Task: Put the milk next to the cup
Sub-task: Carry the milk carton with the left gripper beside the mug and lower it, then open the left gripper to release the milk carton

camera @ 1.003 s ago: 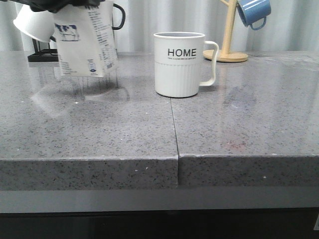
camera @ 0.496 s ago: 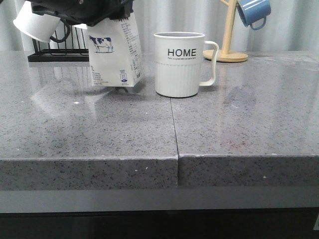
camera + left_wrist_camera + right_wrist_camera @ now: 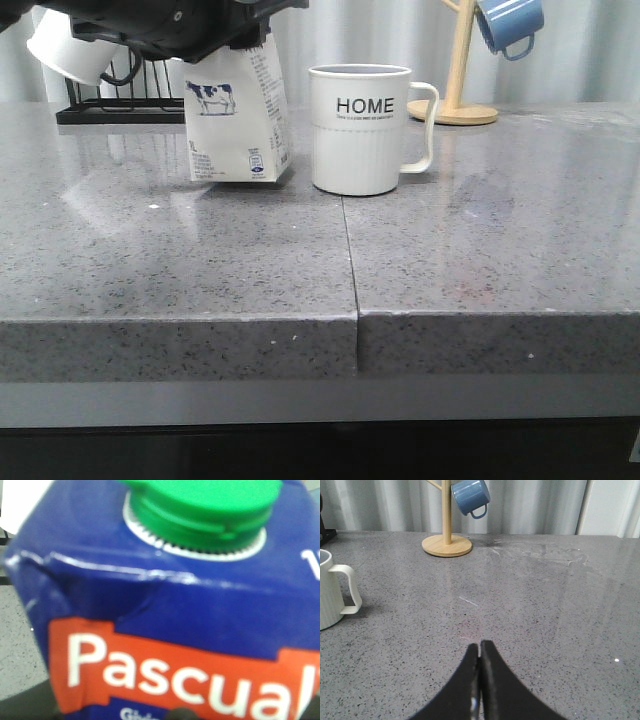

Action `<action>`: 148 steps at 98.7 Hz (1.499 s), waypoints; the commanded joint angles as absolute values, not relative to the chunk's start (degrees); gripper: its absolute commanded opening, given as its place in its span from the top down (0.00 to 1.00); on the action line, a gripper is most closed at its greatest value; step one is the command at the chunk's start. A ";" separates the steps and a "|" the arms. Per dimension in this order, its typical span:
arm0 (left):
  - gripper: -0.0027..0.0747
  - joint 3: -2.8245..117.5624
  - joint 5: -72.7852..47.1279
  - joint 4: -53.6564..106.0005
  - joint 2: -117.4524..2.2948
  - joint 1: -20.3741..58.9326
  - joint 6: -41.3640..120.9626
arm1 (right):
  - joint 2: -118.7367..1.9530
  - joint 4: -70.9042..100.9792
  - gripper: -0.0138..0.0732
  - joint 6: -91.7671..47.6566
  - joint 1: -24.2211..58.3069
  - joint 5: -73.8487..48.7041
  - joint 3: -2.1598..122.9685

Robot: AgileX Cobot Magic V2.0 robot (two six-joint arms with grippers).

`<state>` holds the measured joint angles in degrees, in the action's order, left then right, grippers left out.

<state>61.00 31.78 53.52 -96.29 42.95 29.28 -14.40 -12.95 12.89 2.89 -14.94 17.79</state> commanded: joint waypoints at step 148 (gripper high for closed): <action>0.10 39.86 34.36 40.20 -67.74 38.57 29.53 | -14.68 -13.85 0.92 12.62 2.54 -10.97 19.44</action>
